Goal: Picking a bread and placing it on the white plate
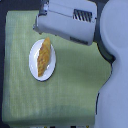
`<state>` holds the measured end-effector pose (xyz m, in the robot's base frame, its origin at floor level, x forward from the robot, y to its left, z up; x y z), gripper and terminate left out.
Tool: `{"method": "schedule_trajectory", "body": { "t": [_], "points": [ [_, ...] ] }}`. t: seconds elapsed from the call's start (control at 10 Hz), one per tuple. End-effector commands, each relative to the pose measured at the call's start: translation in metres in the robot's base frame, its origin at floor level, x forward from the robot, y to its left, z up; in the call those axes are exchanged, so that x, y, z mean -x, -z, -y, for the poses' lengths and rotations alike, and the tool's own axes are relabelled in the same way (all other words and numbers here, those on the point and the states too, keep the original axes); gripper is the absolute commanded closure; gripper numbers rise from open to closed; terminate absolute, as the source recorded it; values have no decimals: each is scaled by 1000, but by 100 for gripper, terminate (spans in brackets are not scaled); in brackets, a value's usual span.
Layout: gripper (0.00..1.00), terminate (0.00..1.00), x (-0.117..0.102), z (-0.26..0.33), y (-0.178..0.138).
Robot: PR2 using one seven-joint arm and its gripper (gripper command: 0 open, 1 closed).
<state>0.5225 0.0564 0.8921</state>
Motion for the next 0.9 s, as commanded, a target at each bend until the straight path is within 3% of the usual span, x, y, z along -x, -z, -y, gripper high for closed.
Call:
{"method": "schedule_trajectory", "body": {
  "t": [0.0,0.2,0.3,0.8],
  "points": [
    [0,0,-16,46,-51],
    [0,0,-26,98,-70],
    [0,0,-32,153,-87],
    [0,0,-22,282,-86]
  ]
}}
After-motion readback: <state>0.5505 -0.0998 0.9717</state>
